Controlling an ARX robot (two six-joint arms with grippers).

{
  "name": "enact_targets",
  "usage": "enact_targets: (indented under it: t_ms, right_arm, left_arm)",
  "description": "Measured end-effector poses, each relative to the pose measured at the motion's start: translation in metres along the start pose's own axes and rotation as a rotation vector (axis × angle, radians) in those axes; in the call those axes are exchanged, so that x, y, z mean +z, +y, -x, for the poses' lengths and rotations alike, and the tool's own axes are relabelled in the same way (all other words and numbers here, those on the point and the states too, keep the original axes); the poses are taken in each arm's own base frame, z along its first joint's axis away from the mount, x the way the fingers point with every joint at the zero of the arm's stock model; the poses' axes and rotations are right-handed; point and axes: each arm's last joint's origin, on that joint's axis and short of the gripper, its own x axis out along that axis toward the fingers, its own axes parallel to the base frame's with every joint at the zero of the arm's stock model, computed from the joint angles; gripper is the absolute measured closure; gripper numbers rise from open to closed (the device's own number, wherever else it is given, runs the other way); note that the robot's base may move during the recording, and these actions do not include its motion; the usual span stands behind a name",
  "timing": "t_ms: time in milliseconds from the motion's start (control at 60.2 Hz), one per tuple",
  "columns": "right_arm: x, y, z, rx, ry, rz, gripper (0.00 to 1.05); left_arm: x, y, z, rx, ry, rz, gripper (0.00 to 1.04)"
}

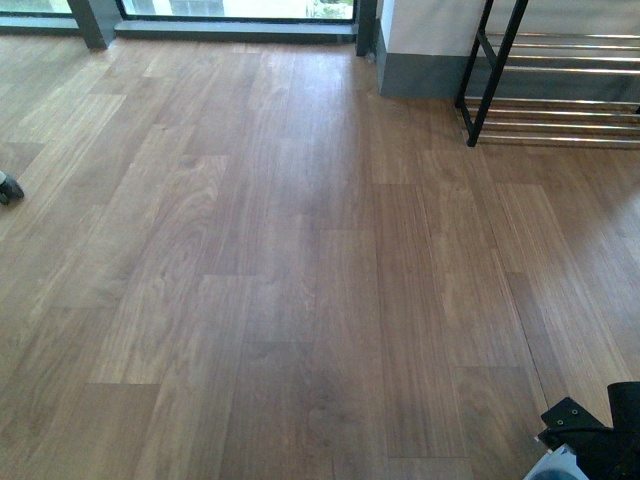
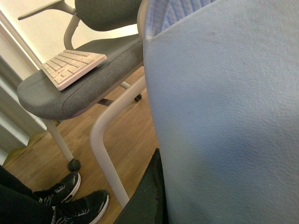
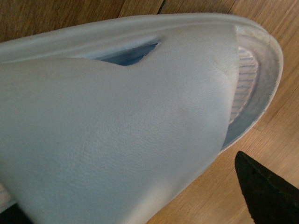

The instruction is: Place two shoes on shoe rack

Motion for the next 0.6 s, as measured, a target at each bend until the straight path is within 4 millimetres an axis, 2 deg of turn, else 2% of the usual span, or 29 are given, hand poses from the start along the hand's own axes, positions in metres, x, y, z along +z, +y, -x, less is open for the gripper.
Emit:
enact_targets:
  t_ms: [216, 398, 515, 564, 598]
  right_arm:
    - [0.005, -0.003, 0.0, -0.033, -0.047, -0.087, 0.52]
    - [0.015, -0.003, 0.006, -0.062, -0.144, -0.083, 0.76]
    - [0.023, 0.0, 0.016, -0.063, -0.231, -0.047, 0.91]
    - [0.032, 0.001, 0.026, -0.044, -0.3, -0.02, 1.0]
    - [0.038, 0.001, 0.033, -0.036, -0.337, -0.003, 1.02]
  left_arm:
    - [0.0, 0.0, 0.0, 0.0, 0.0, 0.0, 1.03]
    - [0.0, 0.0, 0.0, 0.0, 0.0, 0.0, 1.03]
    - [0.0, 0.0, 0.0, 0.0, 0.0, 0.0, 1.03]
    - [0.0, 0.0, 0.0, 0.0, 0.0, 0.0, 1.03]
    - [0.0, 0.0, 0.0, 0.0, 0.0, 0.0, 1.03]
